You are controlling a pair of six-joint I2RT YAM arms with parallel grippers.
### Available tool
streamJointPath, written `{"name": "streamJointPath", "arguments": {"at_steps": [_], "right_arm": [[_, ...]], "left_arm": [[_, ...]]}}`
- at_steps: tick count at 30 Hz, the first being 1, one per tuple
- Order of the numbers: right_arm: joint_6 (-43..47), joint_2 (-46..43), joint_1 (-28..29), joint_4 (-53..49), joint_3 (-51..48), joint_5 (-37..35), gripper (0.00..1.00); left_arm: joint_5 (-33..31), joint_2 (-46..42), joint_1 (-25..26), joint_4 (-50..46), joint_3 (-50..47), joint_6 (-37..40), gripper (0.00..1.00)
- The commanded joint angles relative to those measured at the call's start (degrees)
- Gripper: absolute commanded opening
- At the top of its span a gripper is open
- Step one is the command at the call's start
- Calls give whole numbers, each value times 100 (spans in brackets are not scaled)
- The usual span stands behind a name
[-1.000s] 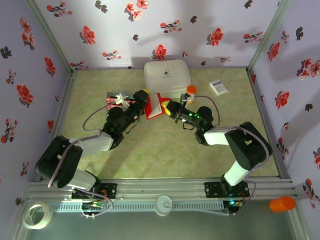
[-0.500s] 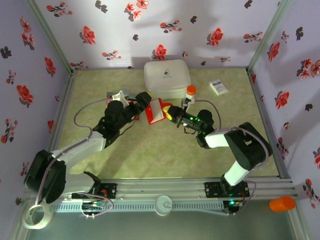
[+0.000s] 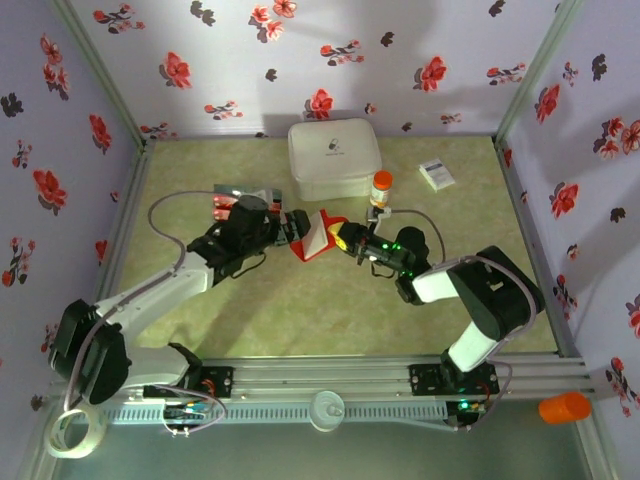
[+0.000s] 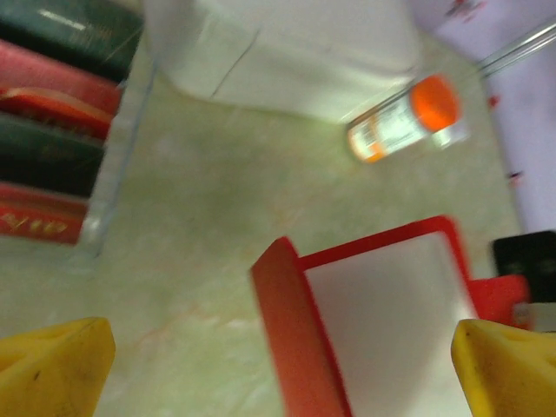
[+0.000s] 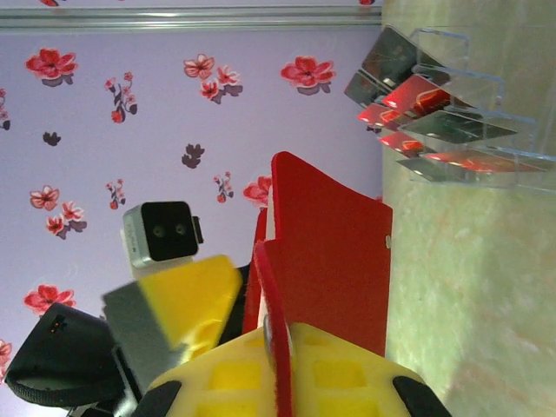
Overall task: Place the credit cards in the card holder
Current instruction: Open the card holder at the bottom-center of the table.
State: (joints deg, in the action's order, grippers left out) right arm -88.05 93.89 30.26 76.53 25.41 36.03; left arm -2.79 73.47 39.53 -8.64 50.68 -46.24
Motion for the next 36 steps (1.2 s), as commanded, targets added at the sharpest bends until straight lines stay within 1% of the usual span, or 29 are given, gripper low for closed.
{"name": "streamJointPath", "arguments": {"at_steps": [1,8,18,28,36], "right_arm": [[201,-50,-29,292,-164,-30,0],[360,-4,-20,293,-496,-93,0],[593,85,6,292,-921,-299,0],[832,296,213,292,-1212,-572,0],[968,454,581,292,-1427,-939,0]], "left_arm": [[-614,99,198,-712,-11,384,100],[-1071,361,523,-984,-161,579,100],[-1393,1046,984,-1316,-153,697,100],[-1608,1537,1225,-1374,-345,606,100],[-1655,1826,1285,-1450,-261,661,100]]}}
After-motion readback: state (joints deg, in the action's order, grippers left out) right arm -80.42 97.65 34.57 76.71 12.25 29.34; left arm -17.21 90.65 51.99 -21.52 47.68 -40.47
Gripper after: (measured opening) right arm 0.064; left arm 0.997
